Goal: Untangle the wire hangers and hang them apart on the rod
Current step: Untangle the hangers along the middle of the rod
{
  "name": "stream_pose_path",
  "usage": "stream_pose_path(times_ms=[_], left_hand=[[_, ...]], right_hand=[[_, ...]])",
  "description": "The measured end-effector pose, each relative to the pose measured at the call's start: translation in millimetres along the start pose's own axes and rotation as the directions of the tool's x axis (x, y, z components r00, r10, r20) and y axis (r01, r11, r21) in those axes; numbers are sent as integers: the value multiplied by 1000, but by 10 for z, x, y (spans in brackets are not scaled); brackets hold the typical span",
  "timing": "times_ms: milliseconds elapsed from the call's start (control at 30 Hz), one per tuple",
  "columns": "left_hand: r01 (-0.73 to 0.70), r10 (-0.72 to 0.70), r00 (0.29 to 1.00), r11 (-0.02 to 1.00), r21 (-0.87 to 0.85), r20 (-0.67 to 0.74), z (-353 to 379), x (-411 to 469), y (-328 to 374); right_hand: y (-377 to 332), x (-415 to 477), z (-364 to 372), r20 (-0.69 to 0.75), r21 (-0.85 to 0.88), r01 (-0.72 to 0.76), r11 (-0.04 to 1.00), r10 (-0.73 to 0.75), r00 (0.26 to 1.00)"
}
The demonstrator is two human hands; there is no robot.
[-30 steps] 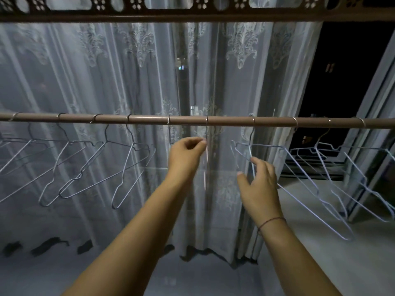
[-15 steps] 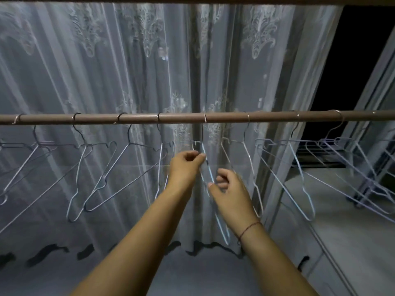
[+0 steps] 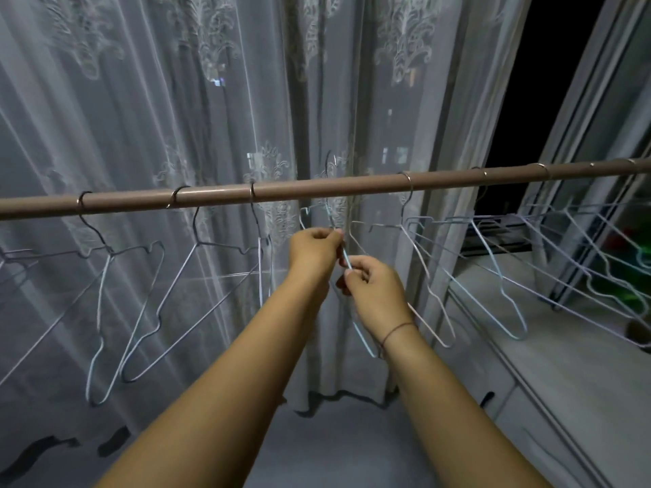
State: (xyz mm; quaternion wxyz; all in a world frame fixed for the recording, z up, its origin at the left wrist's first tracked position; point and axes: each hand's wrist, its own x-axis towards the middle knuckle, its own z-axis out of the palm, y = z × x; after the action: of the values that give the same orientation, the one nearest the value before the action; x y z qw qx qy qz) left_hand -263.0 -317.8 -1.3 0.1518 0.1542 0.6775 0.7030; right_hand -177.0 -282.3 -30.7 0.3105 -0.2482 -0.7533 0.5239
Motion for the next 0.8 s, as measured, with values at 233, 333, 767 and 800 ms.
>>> stream_pose_path(times_ms=[233, 333, 767, 800], left_hand=[[61, -59, 998, 996, 66, -37, -28, 41, -489], [108, -105, 994, 990, 89, -35, -108, -94, -789], [124, -177, 980, 900, 417, 91, -517, -505, -1534], [111, -171, 981, 879, 464, 90, -550, -501, -1553]], right_hand=[[409, 14, -11, 80, 37, -80, 996, 77, 994], [623, -5, -71, 109, 57, -125, 991, 118, 987], [1226, -49, -251, 361, -378, 92, 921, 55, 931], [1249, -60, -272, 386, -387, 73, 919, 90, 918]])
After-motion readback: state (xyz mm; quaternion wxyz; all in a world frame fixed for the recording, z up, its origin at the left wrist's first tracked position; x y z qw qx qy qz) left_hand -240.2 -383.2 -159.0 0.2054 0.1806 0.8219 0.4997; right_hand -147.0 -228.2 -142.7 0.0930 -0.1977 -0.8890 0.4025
